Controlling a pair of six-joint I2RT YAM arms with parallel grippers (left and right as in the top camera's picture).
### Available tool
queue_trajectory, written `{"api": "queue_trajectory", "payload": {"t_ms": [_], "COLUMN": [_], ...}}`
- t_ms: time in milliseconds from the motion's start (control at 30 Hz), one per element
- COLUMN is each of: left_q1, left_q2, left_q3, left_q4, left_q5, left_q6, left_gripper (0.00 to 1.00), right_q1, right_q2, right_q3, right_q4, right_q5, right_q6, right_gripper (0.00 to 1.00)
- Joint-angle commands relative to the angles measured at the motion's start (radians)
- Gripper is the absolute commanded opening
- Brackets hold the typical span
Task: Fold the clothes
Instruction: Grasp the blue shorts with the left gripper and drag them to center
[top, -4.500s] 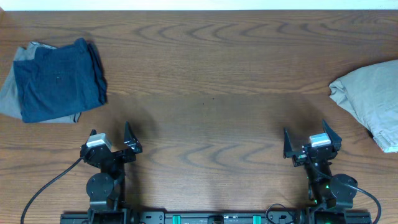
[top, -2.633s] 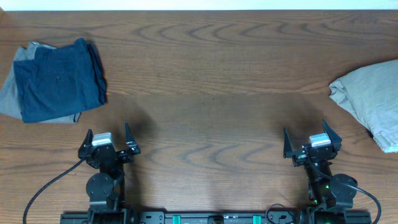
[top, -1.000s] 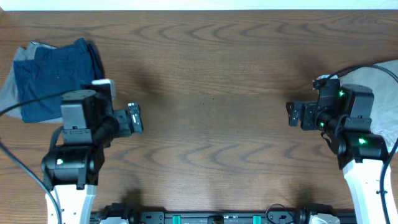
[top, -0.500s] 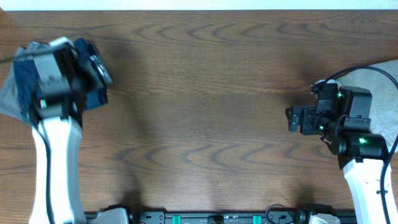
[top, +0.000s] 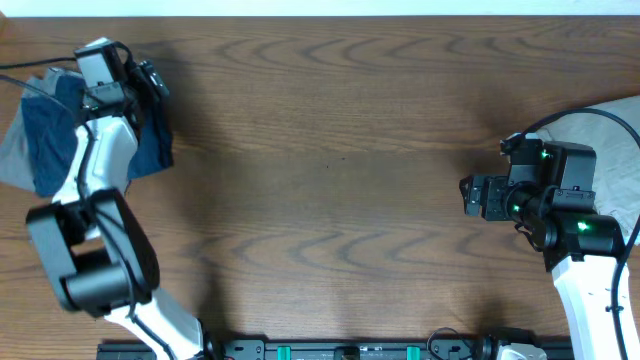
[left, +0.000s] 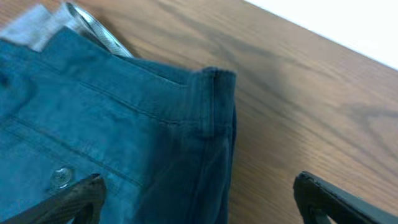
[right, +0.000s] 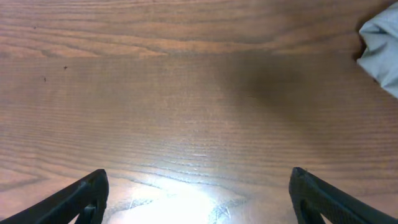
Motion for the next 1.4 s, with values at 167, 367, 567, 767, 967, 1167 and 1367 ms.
{"api": "queue_trajectory", "payload": {"t_ms": [167,367,567,767,967,1167,1367], "left_q1": [0.003,0.002,-0.012,-0.119,-0.299,-0.345,-0.342], "left_q2": [0.103,0.075,-0.080,-0.280,-0.428,-0.531,-0.609], "left_q3": [0.017,0.019,0.028,0.029,0.029,0.029,0.029], "left_q4": [0.043,0.072,0.072,0.081,-0.029,-0.012,-0.020], "left_q5": [-0.016,-0.014,0.110,0.287,0.532,0.543,0.514], "left_q6": [-0.008,-0.008,-0.008,-0.060,-0.060,-0.119,-0.134], "left_gripper": [0.46,0.06,0.06,0.06,0.06,0.06,0.06], "right_q1": [0.008,0.008,0.008,0.008,0.008,0.008,0.008], "right_q2": [0.000,0.000,0.000,0.000,0.000,0.000,0.000], "right_q3": [0.019,0.019,0.019,0.019,0.019,0.019,0.019], "right_q4": [-0.012,-0.014,0.002,0.051,0.060,0.058,0.080], "right_q5": [-0.033,-0.032,-0.005,0.006,0.068,0.221,0.241], "right_q6": [0.071,0.071,0.070,0.070,0.079,0.116,0.115], "right_gripper": [0.81,0.73,0.73,0.74,0.73,0.75,0.79]}}
